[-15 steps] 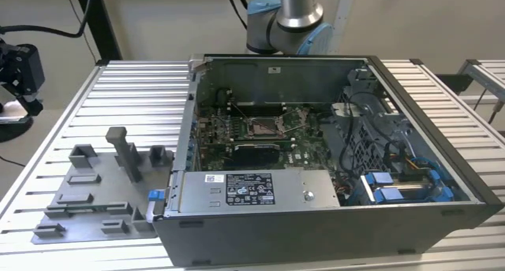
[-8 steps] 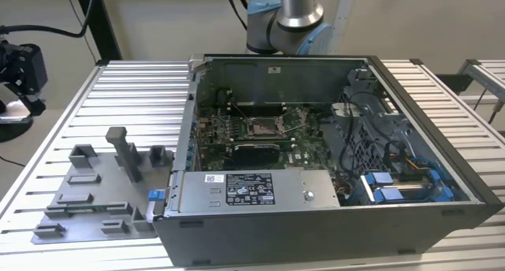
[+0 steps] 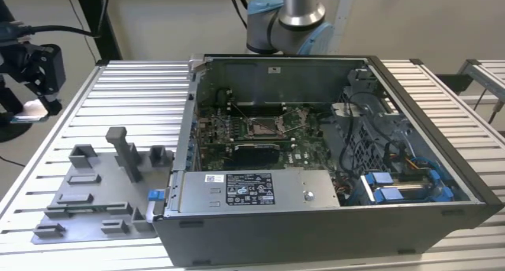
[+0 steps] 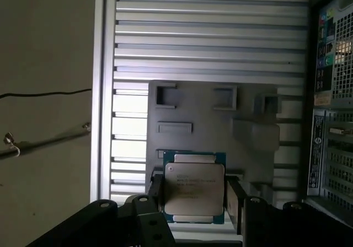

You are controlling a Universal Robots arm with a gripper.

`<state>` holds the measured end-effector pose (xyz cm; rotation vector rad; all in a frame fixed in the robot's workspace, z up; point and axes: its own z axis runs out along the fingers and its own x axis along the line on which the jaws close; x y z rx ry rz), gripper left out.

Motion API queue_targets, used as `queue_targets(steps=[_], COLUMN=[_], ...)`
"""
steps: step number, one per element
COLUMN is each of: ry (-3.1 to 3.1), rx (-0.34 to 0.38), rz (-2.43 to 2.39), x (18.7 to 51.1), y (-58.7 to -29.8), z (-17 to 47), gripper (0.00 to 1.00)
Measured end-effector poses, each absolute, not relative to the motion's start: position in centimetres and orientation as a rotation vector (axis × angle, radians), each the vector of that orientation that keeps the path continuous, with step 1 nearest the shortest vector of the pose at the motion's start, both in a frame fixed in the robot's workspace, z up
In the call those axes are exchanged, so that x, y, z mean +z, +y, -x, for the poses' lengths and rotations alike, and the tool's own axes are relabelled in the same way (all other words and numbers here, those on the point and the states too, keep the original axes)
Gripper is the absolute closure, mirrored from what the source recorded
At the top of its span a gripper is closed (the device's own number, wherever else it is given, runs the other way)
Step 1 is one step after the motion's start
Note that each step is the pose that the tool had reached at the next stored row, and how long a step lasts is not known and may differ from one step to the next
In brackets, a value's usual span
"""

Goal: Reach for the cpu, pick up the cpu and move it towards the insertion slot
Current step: 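Pick up the cpu and move it towards the insertion slot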

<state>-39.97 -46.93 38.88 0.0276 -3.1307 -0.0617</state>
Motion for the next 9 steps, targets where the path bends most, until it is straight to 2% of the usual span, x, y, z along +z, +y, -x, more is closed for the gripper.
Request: queue_targets(steps=[9], ry=[-3.128], rx=[-0.062], rz=[-0.027], x=[38.9], y=[-46.9], z=[37.3], gripper=[1.0])
